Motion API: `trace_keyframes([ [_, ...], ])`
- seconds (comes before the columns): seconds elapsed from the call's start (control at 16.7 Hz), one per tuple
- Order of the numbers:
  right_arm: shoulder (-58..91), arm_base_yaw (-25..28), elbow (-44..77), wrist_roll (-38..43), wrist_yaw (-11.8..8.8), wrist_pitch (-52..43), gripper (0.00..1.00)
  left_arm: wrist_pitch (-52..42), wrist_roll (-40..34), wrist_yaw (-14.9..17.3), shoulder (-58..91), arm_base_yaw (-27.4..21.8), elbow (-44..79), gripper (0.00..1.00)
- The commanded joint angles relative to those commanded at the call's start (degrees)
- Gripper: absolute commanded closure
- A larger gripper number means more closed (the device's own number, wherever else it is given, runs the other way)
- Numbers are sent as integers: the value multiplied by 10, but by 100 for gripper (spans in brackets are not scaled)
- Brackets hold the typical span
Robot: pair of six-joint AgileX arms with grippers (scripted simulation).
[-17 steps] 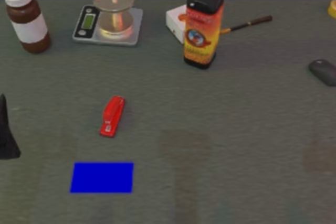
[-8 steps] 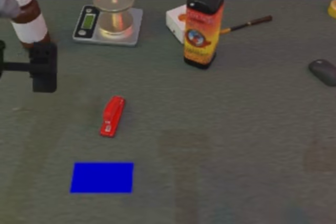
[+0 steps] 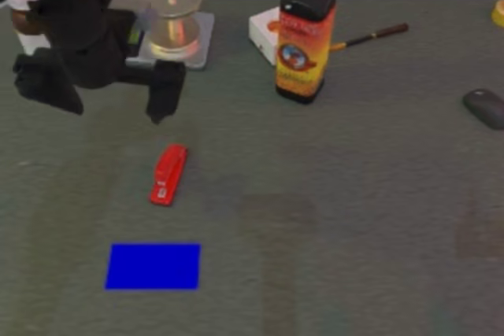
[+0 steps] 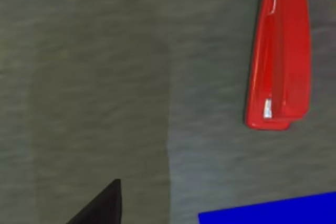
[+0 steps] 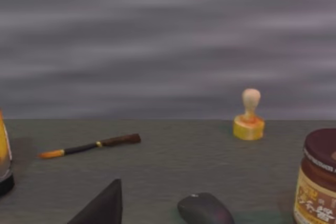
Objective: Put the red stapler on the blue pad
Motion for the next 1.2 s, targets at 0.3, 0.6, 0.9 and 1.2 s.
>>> trace_keyframes([
  [0.3,0,0,0,0,0,0,0,-77,-12,2,138,-27,134,0],
  [0.6,0,0,0,0,0,0,0,-89,-14,3,163,-32,158,0],
  [0.9,0,0,0,0,0,0,0,-65,-12,3,169,-29,139,0],
  [1.2,0,0,0,0,0,0,0,56,-11,3,207,-29,62,0],
])
